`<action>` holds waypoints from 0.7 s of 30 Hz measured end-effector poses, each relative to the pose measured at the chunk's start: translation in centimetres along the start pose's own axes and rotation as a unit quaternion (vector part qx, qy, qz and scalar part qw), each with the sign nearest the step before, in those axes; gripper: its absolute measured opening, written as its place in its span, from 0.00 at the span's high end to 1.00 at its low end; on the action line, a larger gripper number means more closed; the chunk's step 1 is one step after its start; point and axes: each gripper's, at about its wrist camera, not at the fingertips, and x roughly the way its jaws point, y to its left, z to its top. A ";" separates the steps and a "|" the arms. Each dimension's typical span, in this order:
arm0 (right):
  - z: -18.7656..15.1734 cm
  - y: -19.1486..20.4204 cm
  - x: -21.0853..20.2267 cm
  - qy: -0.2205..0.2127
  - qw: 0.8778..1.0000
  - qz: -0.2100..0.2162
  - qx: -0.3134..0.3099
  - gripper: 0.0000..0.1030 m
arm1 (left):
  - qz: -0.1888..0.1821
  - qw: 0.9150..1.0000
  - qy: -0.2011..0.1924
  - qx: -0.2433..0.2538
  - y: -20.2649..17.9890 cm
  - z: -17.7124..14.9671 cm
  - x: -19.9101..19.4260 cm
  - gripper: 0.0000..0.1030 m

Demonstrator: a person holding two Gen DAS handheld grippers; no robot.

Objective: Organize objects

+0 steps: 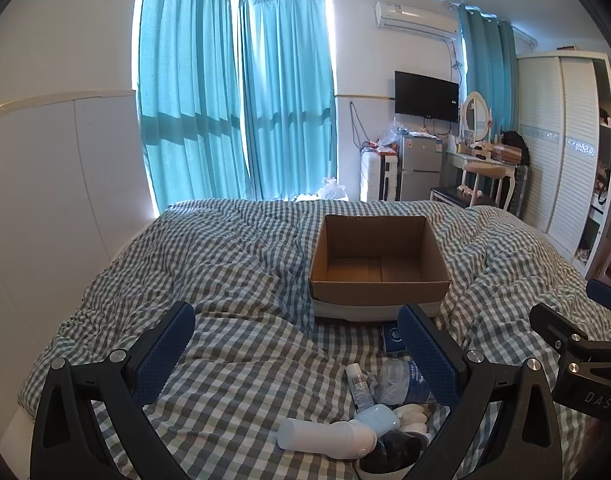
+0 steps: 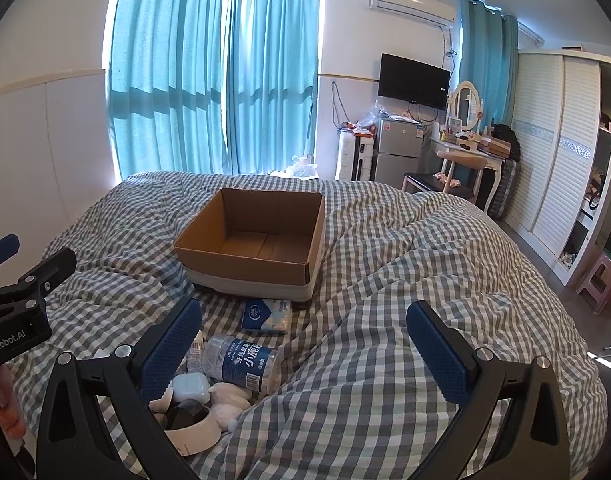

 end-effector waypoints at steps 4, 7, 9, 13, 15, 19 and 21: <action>0.0 0.0 0.0 -0.001 1.000 -0.004 0.002 0.00 | -0.002 1.000 0.000 0.000 0.0 0.0 0.0 0.00; 0.0 0.0 0.1 0.002 1.000 0.000 0.005 0.00 | -0.004 1.000 -0.001 0.002 -0.1 0.0 0.0 0.00; -0.1 -0.1 0.1 0.002 1.000 0.001 0.005 0.00 | -0.005 1.000 -0.001 0.002 -0.1 -0.1 0.0 0.00; -0.1 0.0 0.1 0.002 1.000 0.003 0.003 0.00 | -0.007 1.000 0.000 0.003 -0.2 -0.1 0.0 0.00; -0.2 0.1 0.1 0.001 1.000 0.004 0.002 0.00 | -0.007 1.000 0.000 0.004 -0.2 -0.2 0.0 0.00; -0.2 0.2 0.1 0.002 1.000 0.004 0.000 0.00 | -0.008 1.000 -0.001 0.005 -0.3 -0.2 -0.1 0.00; -0.2 0.3 0.1 0.002 1.000 0.005 -0.001 0.00 | -0.008 1.000 -0.001 0.004 -0.3 -0.2 -0.1 0.00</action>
